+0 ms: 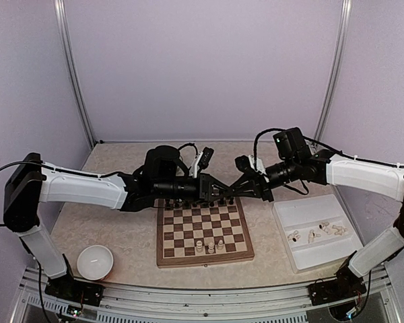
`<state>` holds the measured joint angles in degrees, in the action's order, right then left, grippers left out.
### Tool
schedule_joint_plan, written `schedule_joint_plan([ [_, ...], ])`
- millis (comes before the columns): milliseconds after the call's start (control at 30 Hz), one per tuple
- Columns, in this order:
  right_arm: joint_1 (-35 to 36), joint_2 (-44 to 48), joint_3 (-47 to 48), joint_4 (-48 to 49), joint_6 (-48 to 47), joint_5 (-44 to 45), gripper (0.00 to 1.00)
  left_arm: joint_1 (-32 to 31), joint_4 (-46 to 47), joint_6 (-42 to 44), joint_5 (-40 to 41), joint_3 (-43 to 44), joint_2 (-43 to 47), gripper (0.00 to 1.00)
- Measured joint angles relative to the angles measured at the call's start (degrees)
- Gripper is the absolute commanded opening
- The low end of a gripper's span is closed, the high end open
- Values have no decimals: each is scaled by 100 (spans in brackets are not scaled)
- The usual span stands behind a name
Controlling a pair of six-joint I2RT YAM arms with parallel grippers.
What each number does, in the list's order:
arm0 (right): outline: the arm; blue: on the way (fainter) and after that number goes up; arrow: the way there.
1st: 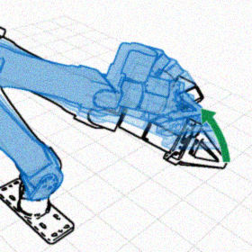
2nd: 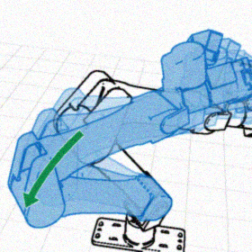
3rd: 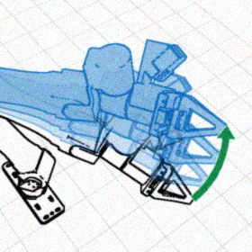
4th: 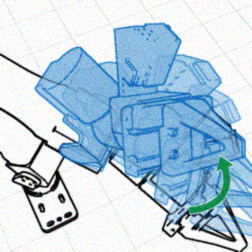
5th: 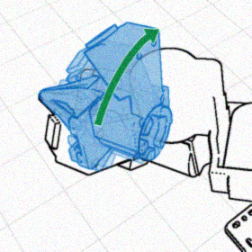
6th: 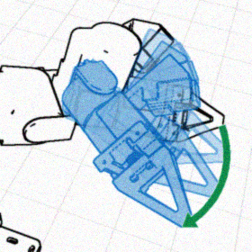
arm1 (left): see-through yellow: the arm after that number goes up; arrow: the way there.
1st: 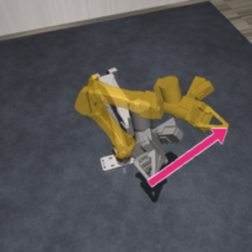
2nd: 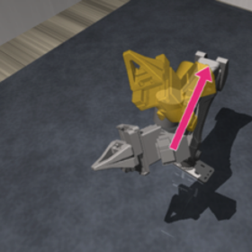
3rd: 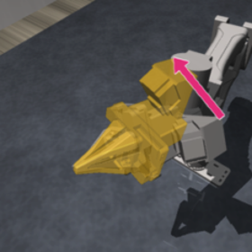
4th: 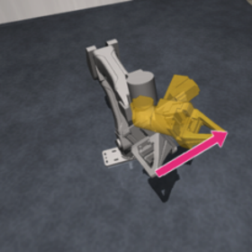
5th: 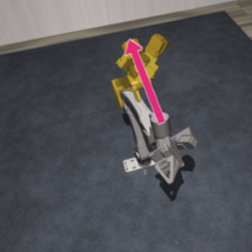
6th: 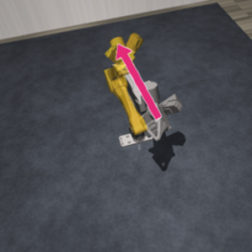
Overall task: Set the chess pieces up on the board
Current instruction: Pass from the right arm to the left
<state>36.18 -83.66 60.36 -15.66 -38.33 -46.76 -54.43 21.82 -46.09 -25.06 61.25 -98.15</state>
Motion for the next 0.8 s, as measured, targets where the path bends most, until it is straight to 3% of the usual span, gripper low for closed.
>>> schedule_joint_plan([
  [133,11,0,0,-11,-4,57,18,11,-42,48,7,9,-7,6],
  [267,20,0,0,-52,-2,103,39,15,-175,205,66,68,-7,6],
  [367,42,-2,7,-127,22,81,49,52,-321,317,151,116,-7,6],
  [800,-210,66,177,-1051,-146,-199,54,122,-1751,942,457,24,9,7],
])
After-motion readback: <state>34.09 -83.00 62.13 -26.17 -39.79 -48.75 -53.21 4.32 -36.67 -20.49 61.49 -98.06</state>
